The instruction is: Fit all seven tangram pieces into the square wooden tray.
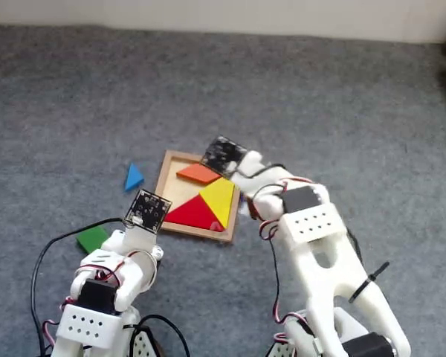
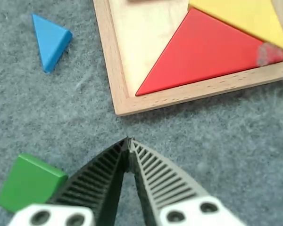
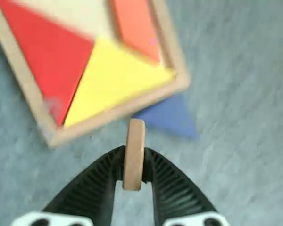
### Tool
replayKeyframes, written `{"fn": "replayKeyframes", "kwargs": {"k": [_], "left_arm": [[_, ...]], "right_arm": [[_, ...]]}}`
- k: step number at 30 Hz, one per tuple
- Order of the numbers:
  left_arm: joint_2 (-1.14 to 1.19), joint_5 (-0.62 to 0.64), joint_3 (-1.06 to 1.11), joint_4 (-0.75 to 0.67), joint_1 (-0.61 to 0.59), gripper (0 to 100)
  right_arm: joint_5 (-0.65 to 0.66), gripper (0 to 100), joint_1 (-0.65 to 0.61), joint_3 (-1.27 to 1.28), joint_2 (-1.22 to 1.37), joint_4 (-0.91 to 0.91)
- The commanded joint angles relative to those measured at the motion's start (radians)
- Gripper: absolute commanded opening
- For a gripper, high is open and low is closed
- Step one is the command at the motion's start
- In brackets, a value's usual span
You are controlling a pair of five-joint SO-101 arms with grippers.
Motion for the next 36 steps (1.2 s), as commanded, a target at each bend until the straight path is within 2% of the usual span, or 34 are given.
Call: {"fn": "replayKeyframes", "kwargs": {"k": [1,5,10,19,26,32,36], "left_arm": [[-0.008,-0.008,0.028,0.0,-0.004,1],[-0.008,-0.008,0.028,0.0,-0.004,1],[-0.008,-0.008,0.028,0.0,-0.004,1],[-0.008,-0.008,0.028,0.0,-0.004,1],[-0.008,-0.008,0.028,0.0,-0.004,1],[-0.008,-0.008,0.028,0.0,-0.004,1],[-0.008,-0.008,0.028,0.0,-0.004,1]], "right_arm": [[-0.043,0.4,-0.062,-0.008,-0.042,-0.143],[-0.087,0.4,-0.116,-0.007,-0.041,-0.269],[-0.087,0.4,-0.194,-0.054,0.084,-0.315],[-0.089,0.4,-0.197,-0.326,0.46,-0.317],[-0.089,1.2,-0.199,-0.486,0.65,-0.312],[-0.089,18.0,-0.209,-0.499,0.662,-0.309],[-0.109,18.9,-0.225,-0.506,0.662,-0.189]]}}
